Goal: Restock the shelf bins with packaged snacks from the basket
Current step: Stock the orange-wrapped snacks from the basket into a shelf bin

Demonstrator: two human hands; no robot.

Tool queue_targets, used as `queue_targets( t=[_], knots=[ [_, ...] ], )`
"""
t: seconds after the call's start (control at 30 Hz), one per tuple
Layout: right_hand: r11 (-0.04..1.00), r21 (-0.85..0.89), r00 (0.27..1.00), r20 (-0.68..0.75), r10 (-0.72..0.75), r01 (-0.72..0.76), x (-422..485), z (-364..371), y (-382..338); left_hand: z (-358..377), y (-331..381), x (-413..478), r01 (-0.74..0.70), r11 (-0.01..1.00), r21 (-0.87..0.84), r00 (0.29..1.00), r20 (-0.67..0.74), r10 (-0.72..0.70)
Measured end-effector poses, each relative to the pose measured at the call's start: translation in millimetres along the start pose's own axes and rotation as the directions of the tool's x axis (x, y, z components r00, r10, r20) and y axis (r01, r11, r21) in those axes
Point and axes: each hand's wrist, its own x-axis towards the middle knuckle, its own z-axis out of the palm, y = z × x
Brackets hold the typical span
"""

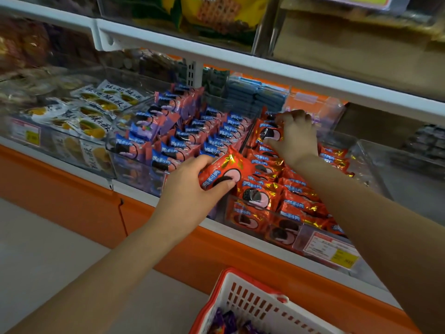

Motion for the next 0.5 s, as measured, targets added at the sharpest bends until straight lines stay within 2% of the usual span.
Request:
queue_targets(
  t=[0.07, 0.13, 0.2, 0.27, 0.3, 0.37, 0.5],
  knots=[
    [0.988, 0.142, 0.994, -0.103, -0.042, 0.056, -13, -7, -7, -1, 3, 0, -0.013, 1.000, 0.014, 1.000, 0.015, 0.012],
    [0.909, 0.404, 0.988, -0.144, -0.047, 0.102, -35, -20, -19, -2, 7, 0, -0.008, 1.000, 0.013, 1.000, 0.022, 0.007],
    [0.742, 0.666, 0.997, -0.059, -0.046, 0.074, -62, -41, -34, -3, 13, -2, 0.017, 1.000, -0.004, 1.000, 0.010, -0.017],
    [0.587, 0.809, 0.990, 0.099, -0.103, -0.020, -86, -64, -45, -5, 19, -3, 0.054, 0.998, -0.044, 0.998, -0.012, -0.055],
    [0.555, 0.830, 0.974, 0.170, -0.149, -0.059, -96, -73, -48, -6, 21, -3, 0.074, 0.995, -0.073, 0.997, -0.016, -0.076],
    [0.566, 0.819, 0.941, 0.261, -0.213, -0.099, -107, -85, -47, -7, 24, -3, 0.086, 0.987, -0.135, 0.996, -0.003, -0.087],
    [0.566, 0.785, 0.883, 0.425, -0.197, -0.252, -109, -97, -37, -7, 32, -1, 0.048, 0.979, -0.199, 0.997, 0.070, -0.035]
  ],
)
